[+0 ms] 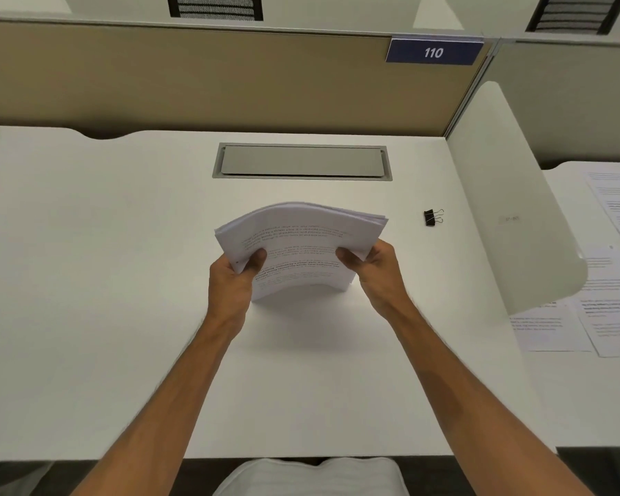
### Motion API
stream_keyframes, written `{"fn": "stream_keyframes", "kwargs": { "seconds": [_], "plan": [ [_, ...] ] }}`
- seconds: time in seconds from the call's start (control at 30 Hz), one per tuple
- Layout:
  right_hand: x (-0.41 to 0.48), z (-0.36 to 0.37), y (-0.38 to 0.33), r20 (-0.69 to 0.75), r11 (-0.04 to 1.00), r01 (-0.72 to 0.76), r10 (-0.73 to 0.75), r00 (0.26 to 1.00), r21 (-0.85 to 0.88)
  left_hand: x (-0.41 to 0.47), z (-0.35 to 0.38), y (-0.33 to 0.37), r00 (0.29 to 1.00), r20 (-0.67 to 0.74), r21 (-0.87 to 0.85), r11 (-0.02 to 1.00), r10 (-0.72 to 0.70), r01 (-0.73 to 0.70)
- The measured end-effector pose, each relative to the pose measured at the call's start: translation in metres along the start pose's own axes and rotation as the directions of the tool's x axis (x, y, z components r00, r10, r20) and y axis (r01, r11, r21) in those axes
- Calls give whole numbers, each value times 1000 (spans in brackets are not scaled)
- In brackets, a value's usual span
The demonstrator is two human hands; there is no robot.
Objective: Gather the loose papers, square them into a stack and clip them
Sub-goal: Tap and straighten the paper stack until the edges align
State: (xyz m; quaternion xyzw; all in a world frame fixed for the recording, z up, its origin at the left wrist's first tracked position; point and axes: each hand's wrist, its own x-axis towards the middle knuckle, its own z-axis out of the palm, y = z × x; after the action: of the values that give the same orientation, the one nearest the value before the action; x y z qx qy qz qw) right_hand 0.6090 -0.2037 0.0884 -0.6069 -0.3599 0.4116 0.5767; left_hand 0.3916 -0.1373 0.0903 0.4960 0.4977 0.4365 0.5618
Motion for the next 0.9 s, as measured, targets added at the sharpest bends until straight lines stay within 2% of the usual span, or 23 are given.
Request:
{"fn": "stream_keyframes", "kwargs": {
  "seconds": [0.17,0.4,0.57,0.73,0.9],
  "plan": [
    [-1,1,1,-5,999,6,-6,1000,-42,-3,0,0,998,-57,17,999,28,-27],
    [-6,4,7,33,998,-58,58,998,7,-6,-4,-4,998,-19,-8,998,-61,60],
    [-9,8,-5,-33,998,15,-13,999,65,-4,-5,9,999,-29,-65,998,17,-19],
    [-7,13,-4,-19,998,35,-34,999,51,-3,-1,12,1000,8,-39,999,16,-15],
    [-4,8,2,25,1000,29,-28,999,-6,-2,-3,11,999,-31,1,1000,4,-3]
  ]
}}
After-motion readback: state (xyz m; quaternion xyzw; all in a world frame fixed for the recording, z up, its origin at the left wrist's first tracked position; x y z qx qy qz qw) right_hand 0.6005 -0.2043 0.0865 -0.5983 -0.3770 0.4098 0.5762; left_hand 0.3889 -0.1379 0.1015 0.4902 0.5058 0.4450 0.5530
